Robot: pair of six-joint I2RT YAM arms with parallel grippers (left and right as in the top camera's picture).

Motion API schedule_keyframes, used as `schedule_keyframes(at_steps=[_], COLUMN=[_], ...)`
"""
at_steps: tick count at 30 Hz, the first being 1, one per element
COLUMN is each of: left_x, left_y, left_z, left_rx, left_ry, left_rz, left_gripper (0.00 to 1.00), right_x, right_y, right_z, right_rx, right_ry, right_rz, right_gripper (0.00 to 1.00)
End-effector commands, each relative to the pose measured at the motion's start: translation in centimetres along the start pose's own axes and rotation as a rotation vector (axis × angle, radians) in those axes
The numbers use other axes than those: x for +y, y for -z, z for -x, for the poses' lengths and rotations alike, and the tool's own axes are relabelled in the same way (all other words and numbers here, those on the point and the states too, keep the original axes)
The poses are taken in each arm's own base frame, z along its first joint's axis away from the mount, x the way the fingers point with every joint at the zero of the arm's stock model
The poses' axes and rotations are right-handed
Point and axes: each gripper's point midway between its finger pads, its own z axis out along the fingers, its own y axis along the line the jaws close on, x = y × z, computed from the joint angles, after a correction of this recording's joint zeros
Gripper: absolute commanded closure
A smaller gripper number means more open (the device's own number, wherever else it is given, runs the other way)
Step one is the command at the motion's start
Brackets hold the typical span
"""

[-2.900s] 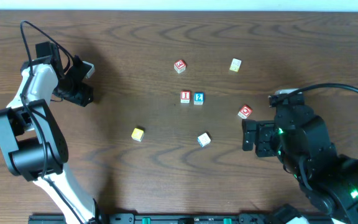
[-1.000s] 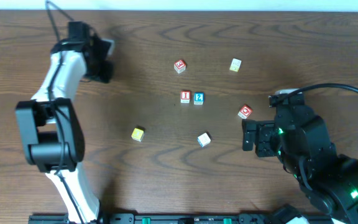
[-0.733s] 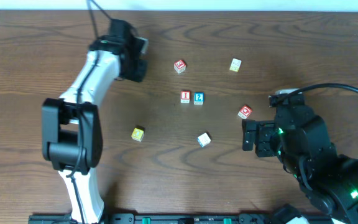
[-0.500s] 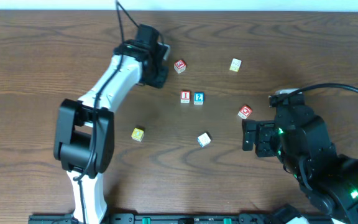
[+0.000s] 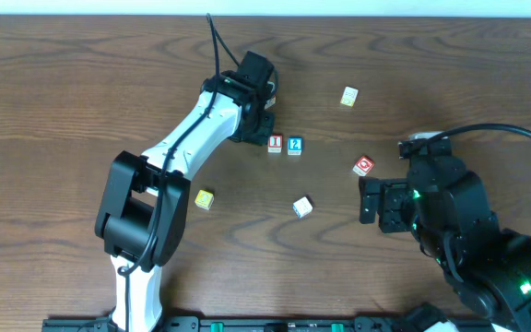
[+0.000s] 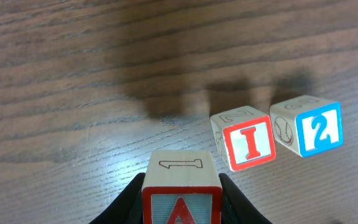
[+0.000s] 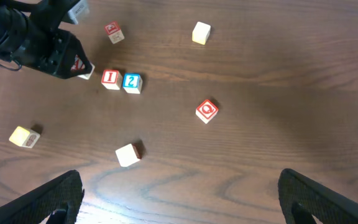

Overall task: Spell out Ai2
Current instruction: 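Lift the 'A' block and carry it right toward the 'I' block, then lower the 'A' block just left of the 'I' block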

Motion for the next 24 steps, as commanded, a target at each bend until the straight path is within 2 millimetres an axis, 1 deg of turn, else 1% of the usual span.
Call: schedule_keyframes(at_steps=[1,4,8,9,14,18,24], left_x=[1.0,1.0,1.0,1.0,1.1,0.6,-0.1], left_y=[-0.8,-1.2,-1.5,-1.6,-2.4,-2.5,-2.6], left_z=[-0.1,-0.3,-0.1,-0.1,-0.4,-0.3,-0.3], left_rx=[0.007,0.015,0.006,0.006,0.024,0.015,0.013], left_ry=[0.091,0.119,0.147,0.162,0.184,0.177,0.163], left_rz=[0.063,0.065,0.062,0.062,0.067,0.057,0.054], left_gripper=[0.83,0.83,0.83,0.81,0.83,0.8,0.8], right_x=[-0.4,-0.4,-0.4,-0.4,-0.4,-0.4,-0.4], right_y=[0.1,0.1,0.1,0.1,0.1,0.1,0.1], right_z=[0.1,0.1,0.1,0.1,0.1,0.1,0.1], right_rx=[-0.007,-0.007,-0.007,-0.007,-0.007,-0.007,-0.007], right_ry=[0.009,0.009,0.009,0.009,0.009,0.009,0.009], right_rz=[-0.015,-0.015,-0.015,-0.015,-0.015,-0.015,-0.015], right_gripper=[0.01,0.01,0.01,0.01,0.01,0.01,0.01])
